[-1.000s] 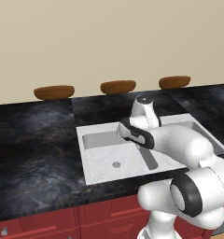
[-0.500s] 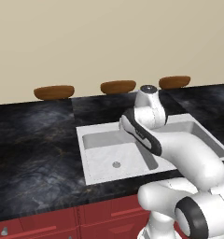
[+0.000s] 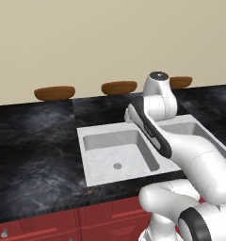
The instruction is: Pick up the bar soap and dish brush from the sink, and place them back in the cabinet, and close the cabinet door.
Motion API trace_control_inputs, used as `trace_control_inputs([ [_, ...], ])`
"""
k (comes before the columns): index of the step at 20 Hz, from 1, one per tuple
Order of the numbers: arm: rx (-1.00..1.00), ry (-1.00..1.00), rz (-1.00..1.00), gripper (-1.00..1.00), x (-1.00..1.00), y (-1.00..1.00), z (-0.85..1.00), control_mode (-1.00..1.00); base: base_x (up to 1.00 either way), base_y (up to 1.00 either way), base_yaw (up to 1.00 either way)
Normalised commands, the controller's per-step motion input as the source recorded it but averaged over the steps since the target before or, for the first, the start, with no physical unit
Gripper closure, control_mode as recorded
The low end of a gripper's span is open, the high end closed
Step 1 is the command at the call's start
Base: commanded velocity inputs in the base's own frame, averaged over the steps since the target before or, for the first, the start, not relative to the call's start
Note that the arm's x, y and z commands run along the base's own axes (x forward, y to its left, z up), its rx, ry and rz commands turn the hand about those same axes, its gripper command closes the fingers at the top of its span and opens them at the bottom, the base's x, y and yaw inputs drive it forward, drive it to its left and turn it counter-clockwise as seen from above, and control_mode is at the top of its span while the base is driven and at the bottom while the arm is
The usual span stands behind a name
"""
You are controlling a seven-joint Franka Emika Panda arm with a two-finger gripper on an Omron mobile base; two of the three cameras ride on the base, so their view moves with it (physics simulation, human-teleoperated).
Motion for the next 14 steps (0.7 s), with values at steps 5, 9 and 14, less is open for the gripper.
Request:
trace_control_inputs([
  [5,0.0,0.0,0.0,1.0,-0.11,-0.07,0.47,-1.0,0.0,0.0,0.0],
  [9,0.0,0.0,0.0,1.0,-0.07,-0.11,0.41,-1.0,0.0,0.0,0.0],
  [14,0.0,-0.01,0.0,1.0,-0.26,-0.21,0.36,-1.0,0.0,0.0,0.0],
])
